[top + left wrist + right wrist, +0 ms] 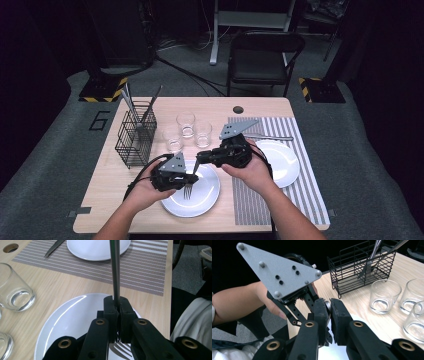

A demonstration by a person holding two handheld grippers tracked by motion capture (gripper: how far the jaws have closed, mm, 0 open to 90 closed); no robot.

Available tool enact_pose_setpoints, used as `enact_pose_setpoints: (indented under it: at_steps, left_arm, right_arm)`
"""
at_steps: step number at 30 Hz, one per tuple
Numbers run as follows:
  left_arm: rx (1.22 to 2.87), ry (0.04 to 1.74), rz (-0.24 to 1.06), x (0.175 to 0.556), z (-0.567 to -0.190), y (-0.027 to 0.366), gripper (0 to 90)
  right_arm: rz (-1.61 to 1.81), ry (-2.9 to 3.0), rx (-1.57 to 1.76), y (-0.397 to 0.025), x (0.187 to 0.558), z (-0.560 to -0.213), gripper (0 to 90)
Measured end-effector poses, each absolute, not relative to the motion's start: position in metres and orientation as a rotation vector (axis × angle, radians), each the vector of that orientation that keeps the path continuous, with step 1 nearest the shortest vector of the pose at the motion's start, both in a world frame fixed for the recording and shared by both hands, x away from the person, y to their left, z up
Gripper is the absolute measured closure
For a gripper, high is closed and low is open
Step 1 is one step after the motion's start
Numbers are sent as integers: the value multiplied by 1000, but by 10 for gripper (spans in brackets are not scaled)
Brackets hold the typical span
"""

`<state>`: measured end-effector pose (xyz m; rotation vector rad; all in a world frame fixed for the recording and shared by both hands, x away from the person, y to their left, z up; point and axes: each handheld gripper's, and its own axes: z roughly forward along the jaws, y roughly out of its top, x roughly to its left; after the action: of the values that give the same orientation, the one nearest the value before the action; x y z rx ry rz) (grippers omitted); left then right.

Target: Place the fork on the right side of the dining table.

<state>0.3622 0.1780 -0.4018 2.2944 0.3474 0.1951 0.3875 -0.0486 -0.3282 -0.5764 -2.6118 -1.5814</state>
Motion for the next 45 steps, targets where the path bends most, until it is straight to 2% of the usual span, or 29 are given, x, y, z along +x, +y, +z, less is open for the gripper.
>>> enact_pose_setpoints:
  at_steps: [9,20,45]
  left_arm:
    - [2302,336,188,362,-402,177,869]
    - [2282,340,205,364,-401,183,855]
    - [2255,370,226,370,-397,188,813]
  right_arm:
    - [-1570,-2622,-562,-46,388,-328,825]
    - [-1556,-2637,-569,-48,386,-326,870]
    - [-1549,-2630,-650,-63,382,-329,875]
